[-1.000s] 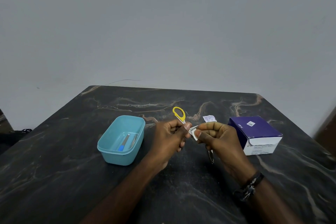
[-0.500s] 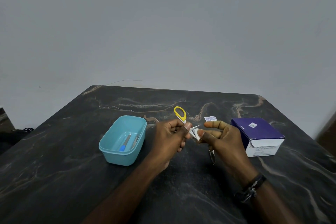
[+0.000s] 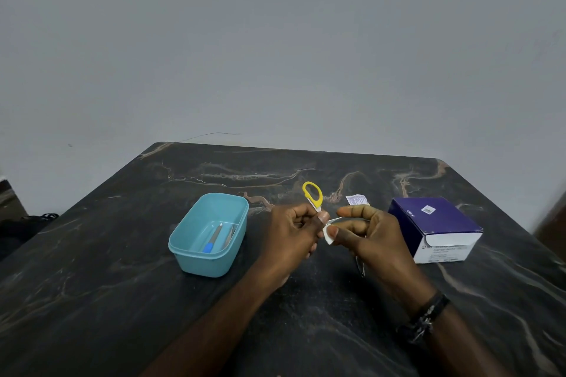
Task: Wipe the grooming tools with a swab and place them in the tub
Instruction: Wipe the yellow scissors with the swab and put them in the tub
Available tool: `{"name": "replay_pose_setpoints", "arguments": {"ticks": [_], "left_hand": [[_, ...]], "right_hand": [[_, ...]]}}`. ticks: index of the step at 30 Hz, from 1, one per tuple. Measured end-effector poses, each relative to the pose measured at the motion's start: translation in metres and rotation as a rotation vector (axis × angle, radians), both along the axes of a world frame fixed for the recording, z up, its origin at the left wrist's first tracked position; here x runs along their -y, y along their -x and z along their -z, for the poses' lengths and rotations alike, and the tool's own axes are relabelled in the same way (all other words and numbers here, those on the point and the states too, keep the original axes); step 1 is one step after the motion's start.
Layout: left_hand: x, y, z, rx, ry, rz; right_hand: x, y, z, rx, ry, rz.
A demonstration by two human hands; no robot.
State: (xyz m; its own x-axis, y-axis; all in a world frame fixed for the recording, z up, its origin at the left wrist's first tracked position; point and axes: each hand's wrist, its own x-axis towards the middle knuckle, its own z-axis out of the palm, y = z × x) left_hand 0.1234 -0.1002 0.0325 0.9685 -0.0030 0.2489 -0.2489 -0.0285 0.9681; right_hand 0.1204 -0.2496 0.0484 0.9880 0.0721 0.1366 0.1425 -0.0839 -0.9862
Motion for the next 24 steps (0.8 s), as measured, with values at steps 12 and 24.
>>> {"name": "replay_pose_setpoints", "arguments": {"ticks": [12, 24], "left_hand": [[-0.0005, 0.0014, -0.0005, -0.042, -0.042, 0.003], [-0.0004, 0.0018, -0.0034, -0.096, 0.009, 0.002]], "right_hand": [[0.0007, -0.0016, 0.0032, 0.027, 0.084, -0.014], [0.0008, -0.002, 0.0044, 0.019, 0.06, -0.021]]}}
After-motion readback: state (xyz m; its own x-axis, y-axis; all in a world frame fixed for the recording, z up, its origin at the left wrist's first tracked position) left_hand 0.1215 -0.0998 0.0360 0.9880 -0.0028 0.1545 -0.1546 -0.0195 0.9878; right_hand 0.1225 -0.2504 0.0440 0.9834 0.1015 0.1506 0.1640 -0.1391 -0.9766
